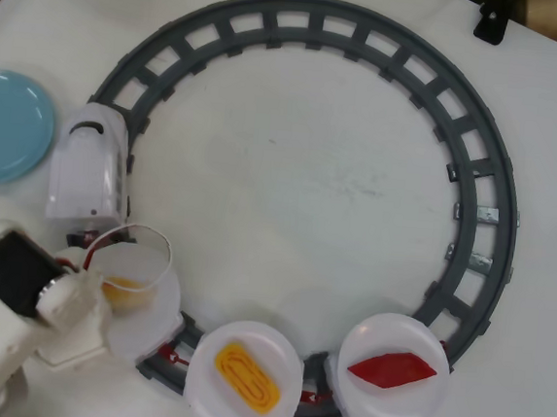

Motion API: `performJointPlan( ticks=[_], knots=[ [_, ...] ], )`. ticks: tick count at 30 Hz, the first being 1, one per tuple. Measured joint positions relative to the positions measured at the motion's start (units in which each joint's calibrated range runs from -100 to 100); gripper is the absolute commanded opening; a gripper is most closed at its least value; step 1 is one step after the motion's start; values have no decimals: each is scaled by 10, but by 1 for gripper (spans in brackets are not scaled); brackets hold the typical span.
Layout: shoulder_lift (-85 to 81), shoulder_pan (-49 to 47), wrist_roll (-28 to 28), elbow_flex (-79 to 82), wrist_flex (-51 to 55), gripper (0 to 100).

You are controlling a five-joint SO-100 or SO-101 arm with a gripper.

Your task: Pick up the sushi from the Shinkansen and put it on the blue dish

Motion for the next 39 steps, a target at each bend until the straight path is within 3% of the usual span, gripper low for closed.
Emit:
performJointPlan(
  ticks=[15, 34, 39],
  knots=[
    [3, -133, -59, 42, -96, 28],
    [3, -136, -114, 78, -239, 28],
    [3, -136, -114, 103, -244, 18]
  ],
)
